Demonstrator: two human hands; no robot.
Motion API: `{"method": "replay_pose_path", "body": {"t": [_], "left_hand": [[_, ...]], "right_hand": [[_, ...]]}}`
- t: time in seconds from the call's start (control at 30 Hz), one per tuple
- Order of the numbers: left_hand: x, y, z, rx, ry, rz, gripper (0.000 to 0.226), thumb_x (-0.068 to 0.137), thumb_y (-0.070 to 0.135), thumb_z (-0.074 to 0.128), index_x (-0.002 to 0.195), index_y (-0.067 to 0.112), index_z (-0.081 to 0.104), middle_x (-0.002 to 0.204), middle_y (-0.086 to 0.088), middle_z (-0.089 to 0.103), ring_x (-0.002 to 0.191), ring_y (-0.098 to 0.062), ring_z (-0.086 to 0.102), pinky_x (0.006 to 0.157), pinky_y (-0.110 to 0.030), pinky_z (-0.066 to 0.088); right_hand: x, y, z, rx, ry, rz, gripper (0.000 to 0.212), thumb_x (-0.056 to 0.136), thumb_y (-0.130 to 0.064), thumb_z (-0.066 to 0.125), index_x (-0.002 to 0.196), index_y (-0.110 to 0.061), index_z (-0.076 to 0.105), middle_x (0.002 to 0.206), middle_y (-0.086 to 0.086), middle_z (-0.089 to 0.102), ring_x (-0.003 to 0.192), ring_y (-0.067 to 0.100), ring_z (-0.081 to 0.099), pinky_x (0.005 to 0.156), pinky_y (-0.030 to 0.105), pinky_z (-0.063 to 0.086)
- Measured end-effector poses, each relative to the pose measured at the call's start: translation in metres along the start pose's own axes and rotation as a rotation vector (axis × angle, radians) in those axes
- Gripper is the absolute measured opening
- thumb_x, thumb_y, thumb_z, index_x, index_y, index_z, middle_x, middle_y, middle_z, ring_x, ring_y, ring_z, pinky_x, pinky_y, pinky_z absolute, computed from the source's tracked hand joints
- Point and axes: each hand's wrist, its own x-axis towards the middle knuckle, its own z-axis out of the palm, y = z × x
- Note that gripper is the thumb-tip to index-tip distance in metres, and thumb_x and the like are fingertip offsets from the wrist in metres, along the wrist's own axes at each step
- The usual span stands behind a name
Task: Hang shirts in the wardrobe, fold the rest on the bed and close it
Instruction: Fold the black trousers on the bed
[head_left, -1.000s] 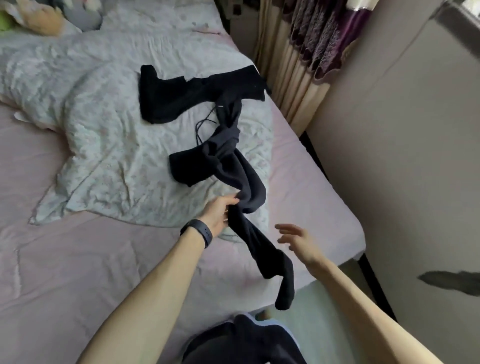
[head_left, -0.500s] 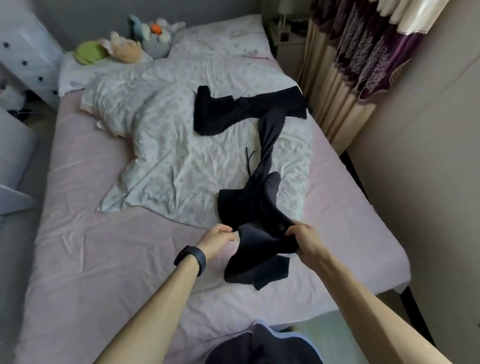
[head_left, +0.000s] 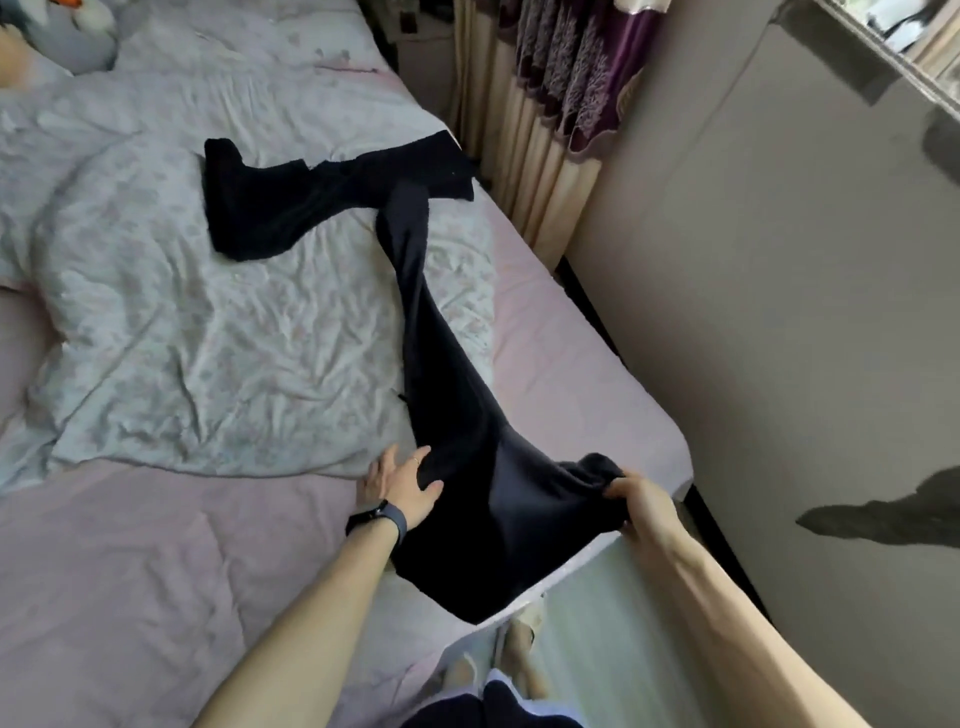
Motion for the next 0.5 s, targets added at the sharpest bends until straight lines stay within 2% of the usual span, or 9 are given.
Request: {"method": "replay_pose_path", "body": {"t": [0.07, 0.1, 0.17, 0.23, 0.3, 0.37, 0.43, 0.5], "left_hand": [[0.007, -0.003, 0.009, 0.001, -0.067, -0.033, 0.073, 0.093, 0.051, 0.058, 0.156, 0.034, 0.024, 0.157, -0.008, 0.025, 0.140, -0.032, 0.033, 0.112, -0.043, 0.035], [0.012, -0.002, 0.016, -0.024, -0.089, -0.063, 0.078, 0.092, 0.050, 0.059, 0.156, 0.029, 0.021, 0.156, -0.008, 0.028, 0.139, -0.031, 0.035, 0.112, -0.044, 0.036], [0.024, -0.007, 0.033, -0.071, -0.116, -0.143, 0.086, 0.089, 0.049, 0.064, 0.156, 0.020, 0.020, 0.156, -0.009, 0.030, 0.140, -0.031, 0.034, 0.113, -0.044, 0.035], [0.034, -0.014, 0.052, -0.105, -0.138, -0.212, 0.087, 0.086, 0.049, 0.068, 0.154, 0.015, 0.027, 0.154, -0.011, 0.036, 0.139, -0.032, 0.038, 0.111, -0.043, 0.037], [0.043, -0.021, 0.068, -0.142, -0.166, -0.259, 0.085, 0.083, 0.051, 0.071, 0.150, 0.013, 0.035, 0.150, -0.012, 0.042, 0.136, -0.033, 0.041, 0.109, -0.044, 0.040], [0.048, -0.026, 0.087, -0.155, -0.192, -0.273, 0.086, 0.080, 0.056, 0.071, 0.149, 0.016, 0.039, 0.149, -0.011, 0.043, 0.136, -0.033, 0.041, 0.109, -0.045, 0.040], [0.048, -0.027, 0.101, -0.179, -0.193, -0.228, 0.089, 0.079, 0.056, 0.074, 0.153, 0.024, 0.035, 0.155, -0.008, 0.033, 0.142, -0.030, 0.033, 0.115, -0.043, 0.035], [0.044, -0.026, 0.122, -0.242, -0.206, -0.193, 0.091, 0.078, 0.045, 0.079, 0.154, 0.029, 0.031, 0.163, -0.003, 0.013, 0.148, -0.024, 0.021, 0.119, -0.036, 0.026]], "right_hand": [[0.021, 0.020, -0.016, -0.004, 0.093, -0.035, 0.029, 0.085, -0.001, 0.054, 0.096, -0.020, 0.073, 0.096, 0.006, 0.075, 0.084, 0.017, 0.067, 0.075, 0.032, 0.054], [0.035, 0.032, -0.025, 0.009, 0.156, -0.044, 0.031, 0.088, -0.001, 0.056, 0.108, -0.020, 0.069, 0.112, 0.010, 0.072, 0.096, 0.021, 0.065, 0.086, 0.037, 0.052], [0.054, 0.054, -0.034, -0.017, 0.238, -0.024, 0.050, 0.090, -0.002, 0.061, 0.137, -0.015, 0.053, 0.138, 0.010, 0.059, 0.112, 0.020, 0.057, 0.093, 0.032, 0.044], [0.069, 0.079, -0.034, -0.119, 0.240, 0.041, 0.077, 0.091, -0.013, 0.065, 0.157, -0.018, 0.025, 0.154, 0.002, 0.043, 0.132, 0.021, 0.047, 0.097, 0.029, 0.036], [0.077, 0.101, -0.026, -0.289, 0.229, 0.042, 0.085, 0.091, -0.029, 0.066, 0.160, -0.024, 0.016, 0.160, -0.003, 0.034, 0.143, 0.025, 0.038, 0.104, 0.033, 0.035], [0.085, 0.127, -0.013, -0.449, 0.171, -0.052, 0.084, 0.090, -0.037, 0.066, 0.159, -0.022, 0.020, 0.164, -0.002, 0.028, 0.149, 0.023, 0.029, 0.114, 0.034, 0.030], [0.088, 0.143, 0.002, -0.631, 0.070, -0.136, 0.081, 0.092, -0.044, 0.063, 0.159, -0.026, 0.023, 0.166, -0.002, 0.020, 0.153, 0.021, 0.018, 0.121, 0.038, 0.024], [0.094, 0.161, 0.015, -0.794, -0.057, -0.141, 0.079, 0.092, -0.051, 0.059, 0.159, -0.035, 0.020, 0.168, -0.005, 0.008, 0.153, 0.022, 0.011, 0.121, 0.040, 0.022]]}}
